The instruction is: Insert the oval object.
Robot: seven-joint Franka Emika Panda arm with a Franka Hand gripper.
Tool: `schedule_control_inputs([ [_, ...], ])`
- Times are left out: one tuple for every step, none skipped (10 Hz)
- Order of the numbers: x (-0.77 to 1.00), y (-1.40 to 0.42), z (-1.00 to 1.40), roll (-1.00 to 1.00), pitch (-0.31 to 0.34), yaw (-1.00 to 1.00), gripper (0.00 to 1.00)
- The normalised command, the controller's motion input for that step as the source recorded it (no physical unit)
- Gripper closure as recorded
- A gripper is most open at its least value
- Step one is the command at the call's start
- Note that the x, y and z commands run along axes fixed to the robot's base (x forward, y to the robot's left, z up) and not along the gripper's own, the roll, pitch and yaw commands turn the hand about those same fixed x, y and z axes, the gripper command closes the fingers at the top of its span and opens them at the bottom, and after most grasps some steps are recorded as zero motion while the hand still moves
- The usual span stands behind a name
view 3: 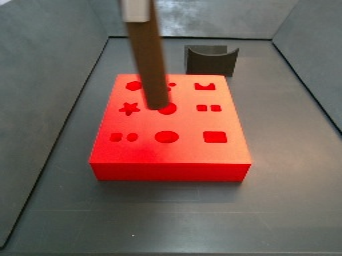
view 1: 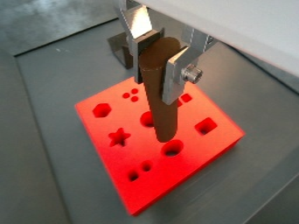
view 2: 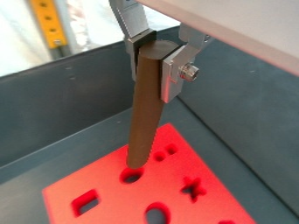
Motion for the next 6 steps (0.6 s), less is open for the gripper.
schedule_control_inputs([
  [0.00,0.00,0.00,0.00,0.000,0.03,1.00],
  [0.00,-0.09,-0.08,0.00,-0.020,0.00,1.00],
  [0.00,-0.06,-0.11,0.12,0.083,0.07,1.00],
  [0.41,0.01,-0.19,0.00,0.447,-0.23,1.00],
  [0.19,0.08,-0.09,-0.01,0.500,-0.35,1.00],
  [0.05,0.06,-0.03,-0.04,0.500,-0.43,1.00],
])
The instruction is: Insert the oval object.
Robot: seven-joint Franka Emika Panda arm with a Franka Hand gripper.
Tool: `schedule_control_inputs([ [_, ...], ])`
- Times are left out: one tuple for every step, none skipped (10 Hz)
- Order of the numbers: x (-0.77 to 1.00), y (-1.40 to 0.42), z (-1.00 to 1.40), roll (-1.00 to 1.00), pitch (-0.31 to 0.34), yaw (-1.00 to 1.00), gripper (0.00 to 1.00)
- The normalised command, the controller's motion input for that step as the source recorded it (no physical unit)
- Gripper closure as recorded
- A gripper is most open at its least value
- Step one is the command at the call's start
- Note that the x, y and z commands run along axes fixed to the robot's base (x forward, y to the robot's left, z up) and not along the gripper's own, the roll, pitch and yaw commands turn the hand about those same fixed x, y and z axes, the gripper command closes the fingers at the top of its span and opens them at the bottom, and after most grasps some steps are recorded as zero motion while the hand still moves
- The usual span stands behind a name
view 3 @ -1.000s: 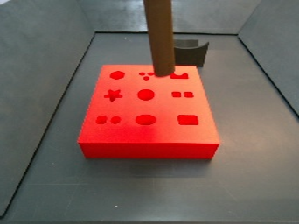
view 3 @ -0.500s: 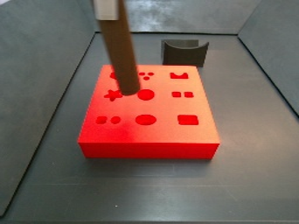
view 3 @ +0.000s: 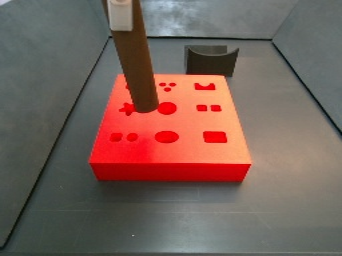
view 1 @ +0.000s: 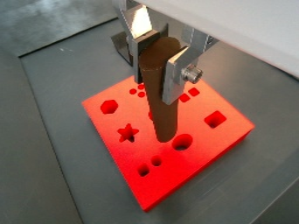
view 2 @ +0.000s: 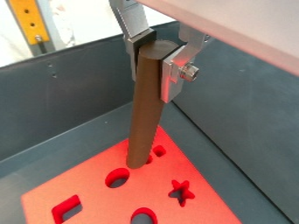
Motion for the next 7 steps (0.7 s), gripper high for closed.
schedule_control_inputs([
  [0.00,0.04,-0.02,-0.04,0.500,-0.49,1.00],
  [0.00,0.05,-0.03,-0.03,0.500,-0.50,1.00],
  [0.09,0.09,-0.12,-0.01,0.500,-0.47,1.00],
  [0.12,0.08,-0.14,-0.01,0.493,-0.46,1.00],
  [0.37,0.04,-0.14,0.00,0.474,-0.28,1.00],
  [-0.04,-0.07,0.00,0.08,-0.024,0.11,1.00],
  [0.00,-0.02,0.00,0.00,-0.010,0.00,1.00],
])
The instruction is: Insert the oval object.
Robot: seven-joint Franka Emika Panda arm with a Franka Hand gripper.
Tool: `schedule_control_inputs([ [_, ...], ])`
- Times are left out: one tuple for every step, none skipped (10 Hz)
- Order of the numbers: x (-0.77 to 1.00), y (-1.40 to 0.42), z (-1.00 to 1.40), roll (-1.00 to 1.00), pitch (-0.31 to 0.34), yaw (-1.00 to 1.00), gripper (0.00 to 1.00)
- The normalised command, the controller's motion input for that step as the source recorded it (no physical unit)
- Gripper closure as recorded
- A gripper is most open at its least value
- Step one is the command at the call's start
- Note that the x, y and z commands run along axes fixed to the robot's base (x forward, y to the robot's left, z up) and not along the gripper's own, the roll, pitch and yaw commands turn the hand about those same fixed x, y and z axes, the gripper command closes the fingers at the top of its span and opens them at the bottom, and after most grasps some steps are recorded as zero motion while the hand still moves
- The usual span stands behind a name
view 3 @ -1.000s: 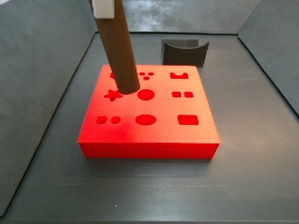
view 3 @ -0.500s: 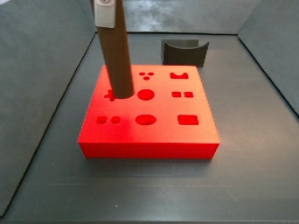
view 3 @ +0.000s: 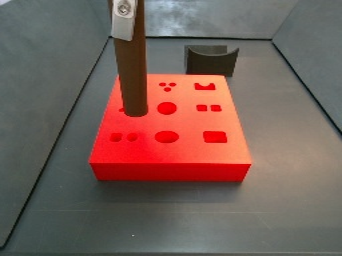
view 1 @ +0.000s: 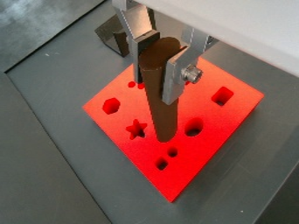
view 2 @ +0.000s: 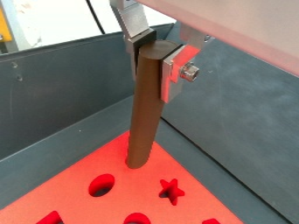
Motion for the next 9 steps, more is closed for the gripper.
schedule_control_inputs([
  [0.05,-0.10,0.00,0.05,0.023,0.00,1.00],
  [0.60,-0.21,0.00,0.08,0.114,-0.07,1.00],
  [0.80,-0.26,0.00,0.12,0.140,-0.09,1.00],
  [0.83,-0.28,0.00,0.07,0.063,-0.13,1.00],
  [0.93,-0.11,0.00,0.00,0.000,-0.06,1.00],
  [0.91,0.00,0.01,-0.03,-0.027,-0.02,1.00],
  [0.93,0.00,0.06,-0.07,-0.037,0.00,1.00],
  [0.94,0.00,0.01,-0.01,0.000,0.00,1.00],
  [0.78,0.00,0.00,0.00,0.000,-0.01,1.00],
])
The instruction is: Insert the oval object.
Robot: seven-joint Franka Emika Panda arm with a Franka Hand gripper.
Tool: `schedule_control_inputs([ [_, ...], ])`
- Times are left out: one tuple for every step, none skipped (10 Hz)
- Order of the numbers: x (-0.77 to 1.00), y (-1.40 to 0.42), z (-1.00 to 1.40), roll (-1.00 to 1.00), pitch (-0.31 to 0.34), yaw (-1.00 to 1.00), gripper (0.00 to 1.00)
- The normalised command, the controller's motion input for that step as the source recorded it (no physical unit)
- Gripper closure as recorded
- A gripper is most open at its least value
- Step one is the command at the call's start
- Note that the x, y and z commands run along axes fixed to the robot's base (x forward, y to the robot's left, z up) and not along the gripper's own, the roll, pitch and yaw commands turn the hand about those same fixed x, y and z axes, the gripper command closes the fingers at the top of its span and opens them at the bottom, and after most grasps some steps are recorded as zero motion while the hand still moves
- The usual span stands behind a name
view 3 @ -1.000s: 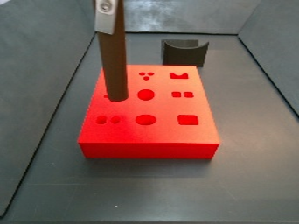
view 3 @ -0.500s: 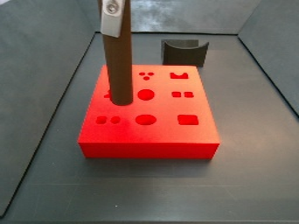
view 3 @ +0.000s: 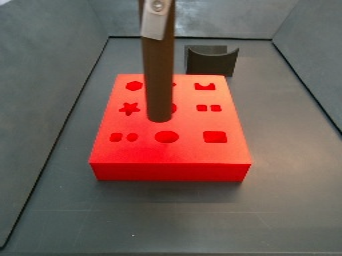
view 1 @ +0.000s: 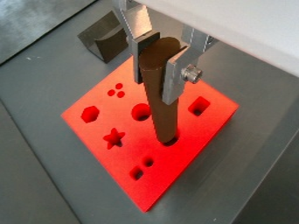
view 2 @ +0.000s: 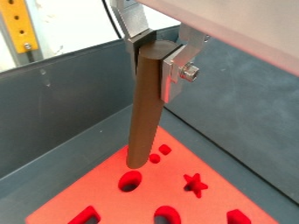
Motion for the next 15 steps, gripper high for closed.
schedule_control_inputs([
  [0.03,0.00,0.00,0.00,-0.013,0.00,1.00],
  [0.08,-0.01,-0.08,0.00,0.003,0.00,1.00],
  [0.43,0.00,-0.19,0.00,0.000,-0.10,1.00],
  [0.52,0.00,-0.25,0.02,0.000,-0.11,1.00],
  [0.27,0.00,-0.32,0.08,0.026,-0.07,1.00],
  [-0.01,-0.03,-0.27,0.08,0.001,0.00,1.00],
  [-0.15,-0.02,-0.22,0.03,0.000,-0.09,1.00],
  [-0.47,-0.04,-0.19,0.05,0.009,-0.26,1.00],
  [-0.24,-0.02,-0.14,0.02,0.001,-0.19,1.00],
  [0.00,0.00,0.00,0.01,0.000,0.00,1.00],
  [0.19,0.01,-0.06,0.03,0.000,0.00,1.00],
  [0.37,0.00,-0.10,0.05,0.003,0.00,1.00],
  [0.25,0.00,-0.09,0.05,0.014,-0.01,1.00],
  [0.00,0.00,-0.03,0.00,0.000,0.00,1.00],
  [-0.21,-0.03,-0.03,0.04,0.000,-0.03,1.00],
])
